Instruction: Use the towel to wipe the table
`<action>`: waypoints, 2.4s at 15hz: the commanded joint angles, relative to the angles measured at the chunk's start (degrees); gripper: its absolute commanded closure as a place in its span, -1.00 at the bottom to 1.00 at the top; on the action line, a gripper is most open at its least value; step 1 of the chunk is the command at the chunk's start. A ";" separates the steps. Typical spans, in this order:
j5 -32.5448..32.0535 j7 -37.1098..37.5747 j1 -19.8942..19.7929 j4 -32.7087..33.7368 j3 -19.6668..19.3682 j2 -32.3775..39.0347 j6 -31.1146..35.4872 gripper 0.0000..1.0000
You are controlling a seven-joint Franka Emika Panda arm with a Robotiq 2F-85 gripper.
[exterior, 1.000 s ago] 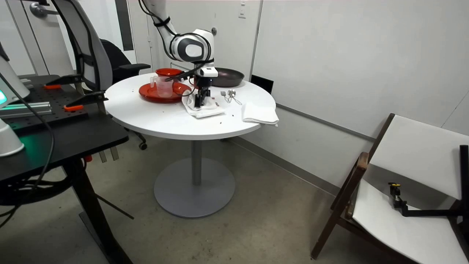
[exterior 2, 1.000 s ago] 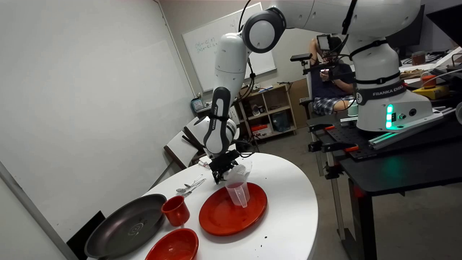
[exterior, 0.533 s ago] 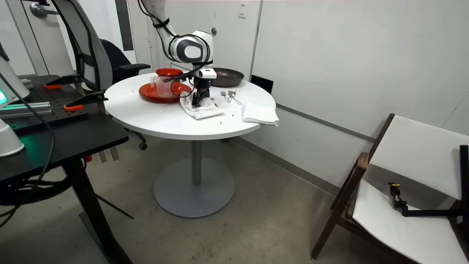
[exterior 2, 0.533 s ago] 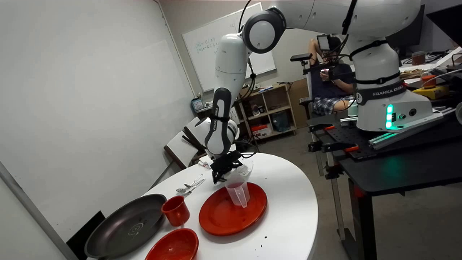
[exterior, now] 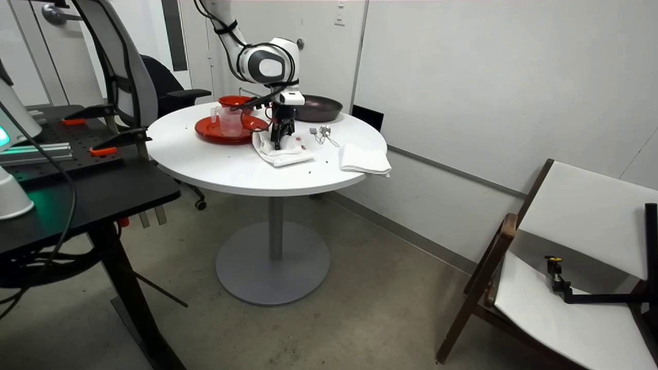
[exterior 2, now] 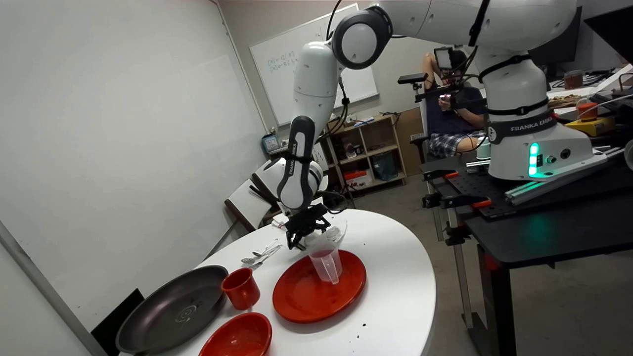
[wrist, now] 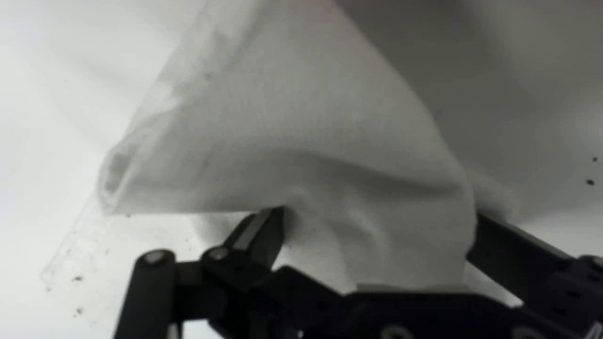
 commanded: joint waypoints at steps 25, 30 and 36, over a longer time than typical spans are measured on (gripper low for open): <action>-10.44 -46.36 -5.22 -34.64 5.98 -46.78 -12.26 -1.00; -11.52 -49.00 -7.48 -42.07 5.73 -54.65 -15.20 -1.00; -11.08 -50.37 -8.74 -47.77 5.97 -62.61 -19.49 -1.00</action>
